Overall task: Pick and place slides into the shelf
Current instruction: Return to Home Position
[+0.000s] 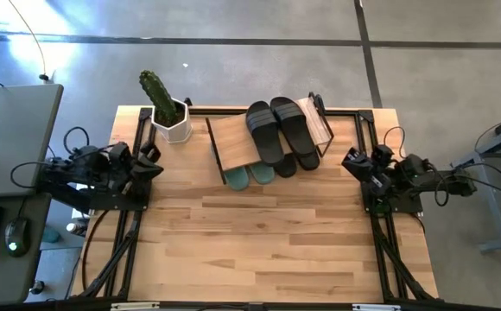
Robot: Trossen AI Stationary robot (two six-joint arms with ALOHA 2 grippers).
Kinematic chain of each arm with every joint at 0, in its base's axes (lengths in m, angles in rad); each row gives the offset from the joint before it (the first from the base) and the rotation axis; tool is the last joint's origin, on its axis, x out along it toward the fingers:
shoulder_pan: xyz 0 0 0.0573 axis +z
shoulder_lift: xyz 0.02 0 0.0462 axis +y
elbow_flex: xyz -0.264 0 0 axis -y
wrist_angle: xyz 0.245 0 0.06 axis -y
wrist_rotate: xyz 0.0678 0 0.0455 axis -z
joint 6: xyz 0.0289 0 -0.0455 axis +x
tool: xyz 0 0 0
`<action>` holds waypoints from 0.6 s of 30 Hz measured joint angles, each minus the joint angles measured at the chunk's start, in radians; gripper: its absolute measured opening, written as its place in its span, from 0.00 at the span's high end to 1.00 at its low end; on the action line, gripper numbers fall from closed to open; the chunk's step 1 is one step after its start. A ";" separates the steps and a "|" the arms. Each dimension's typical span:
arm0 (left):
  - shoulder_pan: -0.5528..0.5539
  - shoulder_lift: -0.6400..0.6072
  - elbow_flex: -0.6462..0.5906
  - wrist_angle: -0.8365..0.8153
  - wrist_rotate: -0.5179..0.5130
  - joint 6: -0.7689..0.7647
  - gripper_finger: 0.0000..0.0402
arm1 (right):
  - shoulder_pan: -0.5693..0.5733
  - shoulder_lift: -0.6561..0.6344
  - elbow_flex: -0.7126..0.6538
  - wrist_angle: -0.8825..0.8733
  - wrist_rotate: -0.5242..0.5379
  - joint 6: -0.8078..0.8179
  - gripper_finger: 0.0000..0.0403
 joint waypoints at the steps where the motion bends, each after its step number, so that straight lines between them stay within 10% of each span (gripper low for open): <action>1: 0.000 0.000 -0.016 0.020 0.000 -0.017 1.00 | 0.000 0.000 0.000 -0.004 0.001 0.000 1.00; 18: 0.000 0.002 -0.263 0.211 0.002 -0.102 1.00 | 0.000 0.001 0.000 -0.220 0.035 0.101 1.00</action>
